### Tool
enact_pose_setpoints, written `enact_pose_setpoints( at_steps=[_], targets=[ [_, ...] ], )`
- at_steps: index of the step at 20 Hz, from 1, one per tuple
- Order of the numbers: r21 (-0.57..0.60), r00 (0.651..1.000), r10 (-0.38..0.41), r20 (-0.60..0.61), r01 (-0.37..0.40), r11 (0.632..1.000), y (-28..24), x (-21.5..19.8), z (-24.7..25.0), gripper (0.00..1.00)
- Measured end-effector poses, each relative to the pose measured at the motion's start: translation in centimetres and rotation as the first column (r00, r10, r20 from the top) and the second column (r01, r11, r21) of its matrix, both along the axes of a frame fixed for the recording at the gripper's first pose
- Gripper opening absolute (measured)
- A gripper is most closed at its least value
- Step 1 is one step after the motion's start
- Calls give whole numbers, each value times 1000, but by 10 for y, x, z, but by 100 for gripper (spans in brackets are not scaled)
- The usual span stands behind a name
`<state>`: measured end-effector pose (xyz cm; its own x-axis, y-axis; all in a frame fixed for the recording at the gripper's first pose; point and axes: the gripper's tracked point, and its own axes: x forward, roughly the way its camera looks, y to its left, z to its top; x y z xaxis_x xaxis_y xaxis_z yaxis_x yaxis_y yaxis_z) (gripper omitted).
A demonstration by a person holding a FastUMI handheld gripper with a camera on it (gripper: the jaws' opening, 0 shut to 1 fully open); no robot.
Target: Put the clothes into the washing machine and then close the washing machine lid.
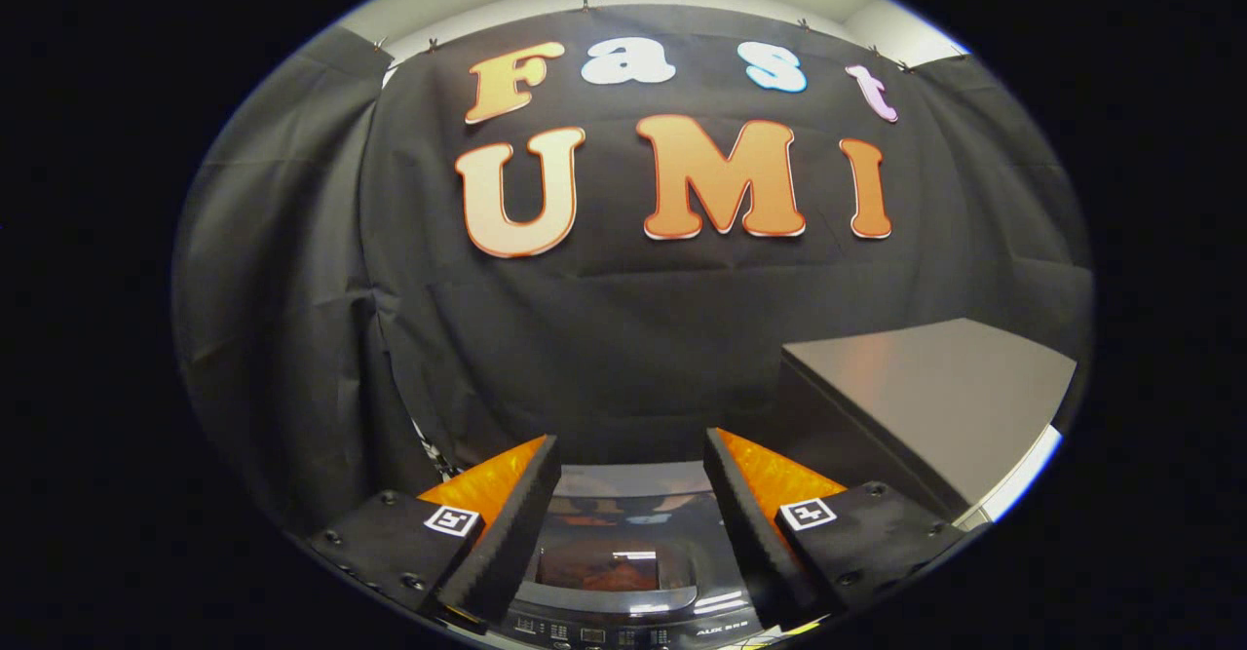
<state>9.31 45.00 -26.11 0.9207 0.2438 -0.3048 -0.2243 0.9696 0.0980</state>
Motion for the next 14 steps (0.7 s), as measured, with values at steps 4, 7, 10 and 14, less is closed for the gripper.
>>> enact_pose_setpoints(
  at_steps=[4,7,10,14],
  targets=[
    [26,998,-8,70,6,1000,-8,-8,59,96],
    [26,993,-16,119,13,1000,-20,-17,101,96],
    [56,989,-20,146,12,998,-30,-33,138,96],
    [52,982,-56,182,47,998,-58,-58,177,96]
  ],
)
